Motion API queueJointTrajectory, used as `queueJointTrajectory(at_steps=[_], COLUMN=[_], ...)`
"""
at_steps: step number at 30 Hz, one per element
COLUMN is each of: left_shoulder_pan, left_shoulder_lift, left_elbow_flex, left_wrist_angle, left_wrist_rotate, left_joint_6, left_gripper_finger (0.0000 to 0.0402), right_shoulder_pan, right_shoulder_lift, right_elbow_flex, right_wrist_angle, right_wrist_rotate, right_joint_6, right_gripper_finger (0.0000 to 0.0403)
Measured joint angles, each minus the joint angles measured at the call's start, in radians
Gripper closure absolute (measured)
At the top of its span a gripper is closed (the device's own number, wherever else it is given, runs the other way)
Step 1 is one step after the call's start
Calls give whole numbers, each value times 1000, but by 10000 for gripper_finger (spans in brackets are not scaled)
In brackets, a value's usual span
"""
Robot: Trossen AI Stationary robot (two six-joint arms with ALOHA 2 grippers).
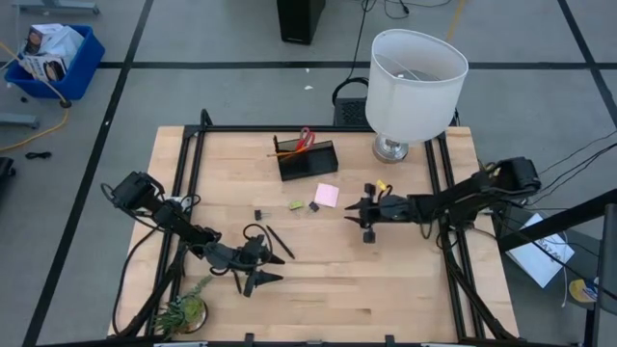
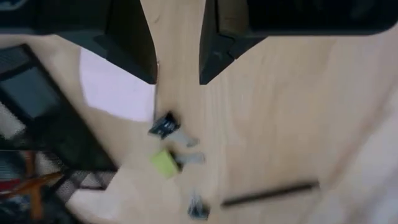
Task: Pick and place office supplies into organizer
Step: Put the pink sticky notes into the black desk organizer
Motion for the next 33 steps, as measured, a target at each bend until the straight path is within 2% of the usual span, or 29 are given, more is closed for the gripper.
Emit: queueJointTrajectory(at_steps=[6,12,24,33], left_shoulder_pan=[0,-3,-5,-5], left_shoulder_lift=[0,0,0,0], left_elbow_flex=[0,0,0,0], left_wrist_angle=[-6,-15,-23,-22], left_wrist_rotate=[0,0,2,1], left_joint_6=[0,-5,-6,-7], left_gripper_finger=[158,158,158,158], right_shoulder_pan=[-50,-84,-149,-193], right_shoulder_lift=[93,150,292,328], right_elbow_flex=[133,241,287,288], right_wrist_angle=[-165,-232,-236,-217], right_wrist_rotate=[1,0,-35,-54], right_joint_6=[-61,-106,-116,-112], right_gripper_finger=[274,250,176,185])
